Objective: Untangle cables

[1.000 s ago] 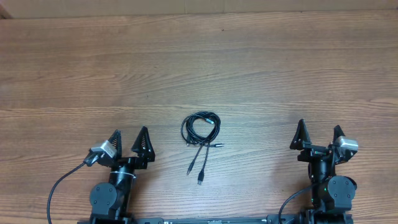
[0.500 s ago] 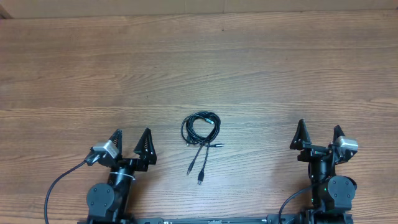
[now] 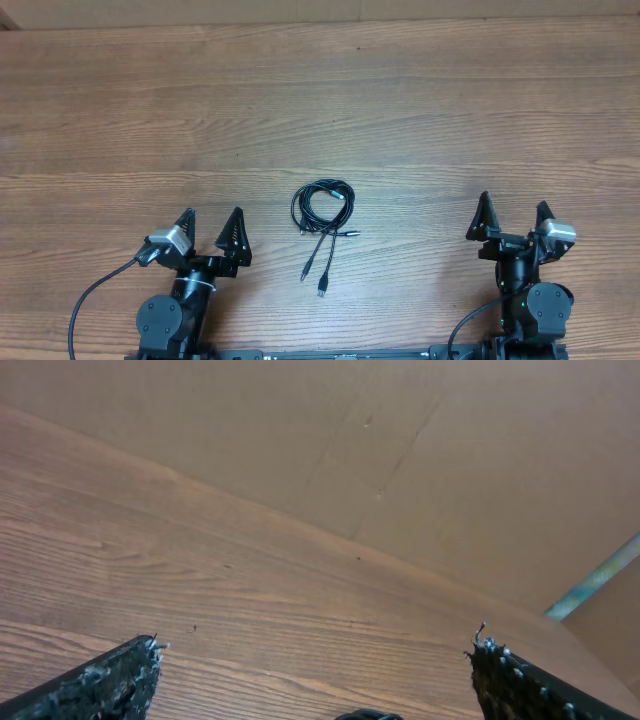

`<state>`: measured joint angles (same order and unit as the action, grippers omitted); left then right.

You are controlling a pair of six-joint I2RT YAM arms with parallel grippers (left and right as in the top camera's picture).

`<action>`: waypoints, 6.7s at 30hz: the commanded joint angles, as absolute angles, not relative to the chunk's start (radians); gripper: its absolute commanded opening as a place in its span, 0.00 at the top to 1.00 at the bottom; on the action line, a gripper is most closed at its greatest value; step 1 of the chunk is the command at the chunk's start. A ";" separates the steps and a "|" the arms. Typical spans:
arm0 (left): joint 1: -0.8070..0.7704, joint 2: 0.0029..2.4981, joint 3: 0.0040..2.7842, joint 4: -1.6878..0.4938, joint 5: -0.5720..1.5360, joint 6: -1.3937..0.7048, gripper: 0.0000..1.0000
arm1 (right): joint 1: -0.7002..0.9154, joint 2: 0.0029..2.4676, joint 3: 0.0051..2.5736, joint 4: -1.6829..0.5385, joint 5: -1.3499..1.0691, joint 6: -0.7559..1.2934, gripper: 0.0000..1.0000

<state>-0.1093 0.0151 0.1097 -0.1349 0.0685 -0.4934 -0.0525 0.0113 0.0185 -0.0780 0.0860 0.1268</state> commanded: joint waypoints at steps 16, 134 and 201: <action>-0.105 0.385 0.340 -0.131 0.099 -0.440 0.00 | -0.057 0.008 0.008 -0.074 0.093 0.126 0.00; -0.459 1.525 0.865 -0.403 0.000 -0.319 0.00 | -0.057 0.008 0.008 -0.074 0.093 0.125 0.00; -0.498 1.254 0.980 -0.521 0.024 -0.246 0.96 | -0.057 0.008 0.008 -0.074 0.093 0.125 0.00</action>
